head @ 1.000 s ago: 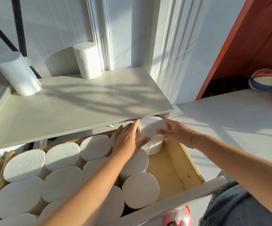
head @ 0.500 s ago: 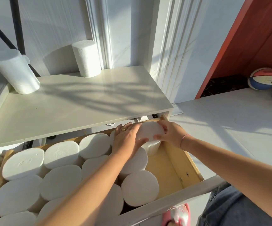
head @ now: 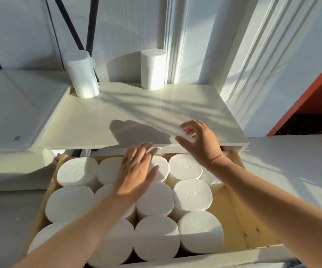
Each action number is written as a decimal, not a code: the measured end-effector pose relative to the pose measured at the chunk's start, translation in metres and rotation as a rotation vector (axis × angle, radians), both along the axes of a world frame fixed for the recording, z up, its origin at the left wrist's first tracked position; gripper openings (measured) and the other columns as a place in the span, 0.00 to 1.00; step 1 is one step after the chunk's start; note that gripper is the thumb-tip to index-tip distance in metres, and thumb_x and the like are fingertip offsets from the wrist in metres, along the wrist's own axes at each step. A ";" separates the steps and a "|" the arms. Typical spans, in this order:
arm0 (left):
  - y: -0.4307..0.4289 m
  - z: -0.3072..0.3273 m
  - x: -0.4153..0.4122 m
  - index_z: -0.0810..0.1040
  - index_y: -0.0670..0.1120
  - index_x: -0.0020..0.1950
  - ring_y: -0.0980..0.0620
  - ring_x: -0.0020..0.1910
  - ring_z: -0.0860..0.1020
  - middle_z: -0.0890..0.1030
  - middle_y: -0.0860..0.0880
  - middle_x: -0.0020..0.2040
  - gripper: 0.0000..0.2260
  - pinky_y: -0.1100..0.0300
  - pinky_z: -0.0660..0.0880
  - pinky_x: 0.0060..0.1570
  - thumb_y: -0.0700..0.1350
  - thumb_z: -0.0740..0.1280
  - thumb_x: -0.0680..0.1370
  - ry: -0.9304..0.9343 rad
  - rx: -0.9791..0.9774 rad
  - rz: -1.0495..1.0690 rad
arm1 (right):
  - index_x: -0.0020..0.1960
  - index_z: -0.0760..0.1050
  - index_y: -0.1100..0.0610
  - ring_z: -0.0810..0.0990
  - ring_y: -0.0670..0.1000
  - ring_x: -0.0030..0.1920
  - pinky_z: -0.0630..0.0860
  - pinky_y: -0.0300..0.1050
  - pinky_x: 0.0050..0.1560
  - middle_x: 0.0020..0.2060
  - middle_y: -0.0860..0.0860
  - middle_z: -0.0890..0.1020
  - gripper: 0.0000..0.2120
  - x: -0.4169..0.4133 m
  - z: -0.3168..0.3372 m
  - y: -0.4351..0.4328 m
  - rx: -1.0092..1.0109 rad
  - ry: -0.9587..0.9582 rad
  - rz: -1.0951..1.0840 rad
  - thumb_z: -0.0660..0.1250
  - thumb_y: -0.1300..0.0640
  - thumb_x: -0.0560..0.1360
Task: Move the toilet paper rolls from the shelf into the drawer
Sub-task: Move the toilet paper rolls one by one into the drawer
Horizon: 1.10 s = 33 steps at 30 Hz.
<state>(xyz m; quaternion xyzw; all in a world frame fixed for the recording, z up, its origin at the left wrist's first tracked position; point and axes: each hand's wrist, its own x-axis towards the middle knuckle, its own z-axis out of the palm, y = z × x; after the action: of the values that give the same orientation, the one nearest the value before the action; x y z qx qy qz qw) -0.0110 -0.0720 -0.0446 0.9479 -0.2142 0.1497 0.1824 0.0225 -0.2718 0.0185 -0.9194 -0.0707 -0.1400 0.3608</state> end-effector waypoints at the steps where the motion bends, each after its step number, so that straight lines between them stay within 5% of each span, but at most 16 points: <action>1: 0.015 0.000 0.002 0.69 0.47 0.69 0.48 0.71 0.64 0.70 0.48 0.70 0.24 0.53 0.51 0.71 0.57 0.50 0.78 0.002 -0.010 0.043 | 0.54 0.78 0.58 0.78 0.49 0.46 0.74 0.39 0.50 0.48 0.54 0.81 0.14 0.011 0.001 0.020 0.024 -0.006 0.029 0.74 0.56 0.70; 8: 0.103 0.004 0.022 0.69 0.45 0.69 0.44 0.69 0.68 0.73 0.45 0.68 0.23 0.44 0.58 0.71 0.56 0.52 0.79 0.005 -0.038 0.346 | 0.63 0.71 0.61 0.77 0.53 0.58 0.72 0.42 0.60 0.59 0.57 0.76 0.27 0.098 0.000 0.164 0.201 0.035 0.161 0.75 0.53 0.69; 19: 0.121 -0.005 0.045 0.70 0.47 0.68 0.47 0.70 0.66 0.71 0.47 0.70 0.24 0.46 0.57 0.69 0.57 0.50 0.78 0.026 0.032 0.381 | 0.77 0.51 0.61 0.61 0.55 0.75 0.58 0.47 0.75 0.74 0.57 0.63 0.50 0.212 -0.002 0.286 0.328 0.106 0.077 0.77 0.48 0.66; 25: 0.123 -0.006 0.050 0.71 0.49 0.67 0.47 0.70 0.66 0.71 0.48 0.70 0.22 0.47 0.56 0.69 0.57 0.54 0.79 0.015 -0.055 0.387 | 0.76 0.52 0.59 0.65 0.55 0.71 0.64 0.46 0.71 0.71 0.55 0.65 0.51 0.236 -0.006 0.315 0.410 0.077 0.052 0.78 0.49 0.63; 33: 0.122 -0.005 0.050 0.73 0.46 0.65 0.47 0.69 0.67 0.73 0.48 0.68 0.20 0.48 0.59 0.68 0.54 0.55 0.79 -0.021 -0.098 0.389 | 0.74 0.54 0.53 0.69 0.55 0.68 0.67 0.56 0.69 0.69 0.51 0.68 0.50 0.251 0.001 0.337 0.442 0.019 -0.098 0.76 0.42 0.61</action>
<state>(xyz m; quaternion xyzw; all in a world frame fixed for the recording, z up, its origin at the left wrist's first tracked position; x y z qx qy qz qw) 0.0394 0.0500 -0.0495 0.9597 -0.0216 0.2021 0.1939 0.2739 0.0650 0.0192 -0.8216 0.0097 -0.1607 0.5469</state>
